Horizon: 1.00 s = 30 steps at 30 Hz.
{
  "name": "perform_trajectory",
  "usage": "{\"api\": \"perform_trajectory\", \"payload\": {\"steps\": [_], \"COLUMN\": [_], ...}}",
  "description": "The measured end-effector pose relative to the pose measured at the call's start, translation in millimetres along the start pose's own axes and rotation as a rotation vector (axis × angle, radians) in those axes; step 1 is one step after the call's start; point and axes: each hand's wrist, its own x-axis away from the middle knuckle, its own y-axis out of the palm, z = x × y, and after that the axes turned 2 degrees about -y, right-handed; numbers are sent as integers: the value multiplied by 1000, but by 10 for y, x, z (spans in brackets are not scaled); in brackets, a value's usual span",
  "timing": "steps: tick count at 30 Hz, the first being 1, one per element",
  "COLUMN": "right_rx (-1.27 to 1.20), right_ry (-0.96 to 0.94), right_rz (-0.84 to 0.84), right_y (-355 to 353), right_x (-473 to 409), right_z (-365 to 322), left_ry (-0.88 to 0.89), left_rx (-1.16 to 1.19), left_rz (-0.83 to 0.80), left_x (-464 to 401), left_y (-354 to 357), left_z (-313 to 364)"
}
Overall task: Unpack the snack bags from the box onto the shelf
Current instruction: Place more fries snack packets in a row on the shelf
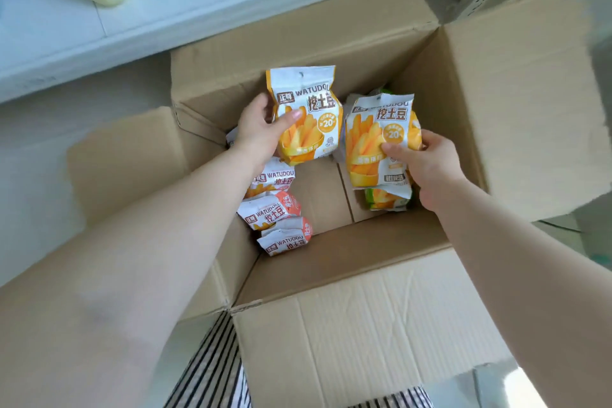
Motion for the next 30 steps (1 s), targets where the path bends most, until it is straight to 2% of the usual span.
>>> {"api": "perform_trajectory", "payload": {"steps": [6, 9, 16, 22, 27, 30], "right_rx": [-182, -229, -290, -256, -231, -231], "right_ry": [-2, -67, -216, -416, -531, -588], "right_rz": [-62, -106, -289, -296, -279, -335], "right_y": [-525, -688, -616, -564, -610, -445], "right_x": [1274, 2047, 3518, 4313, 4850, 5131], "right_z": [-704, -1143, -1896, -2344, -2512, -2547], "left_ry": [-80, -121, -64, 107, 190, 243], "left_rx": [50, 90, 238, 118, 188, 232], "left_rz": [-2, -36, -52, -160, -90, -102], "left_x": [1227, 1987, 3357, 4172, 4698, 4943], "left_y": [-487, -650, -1036, -1413, -1770, -1913], "left_z": [1133, 1787, 2926, 3451, 3551, 3594]}}
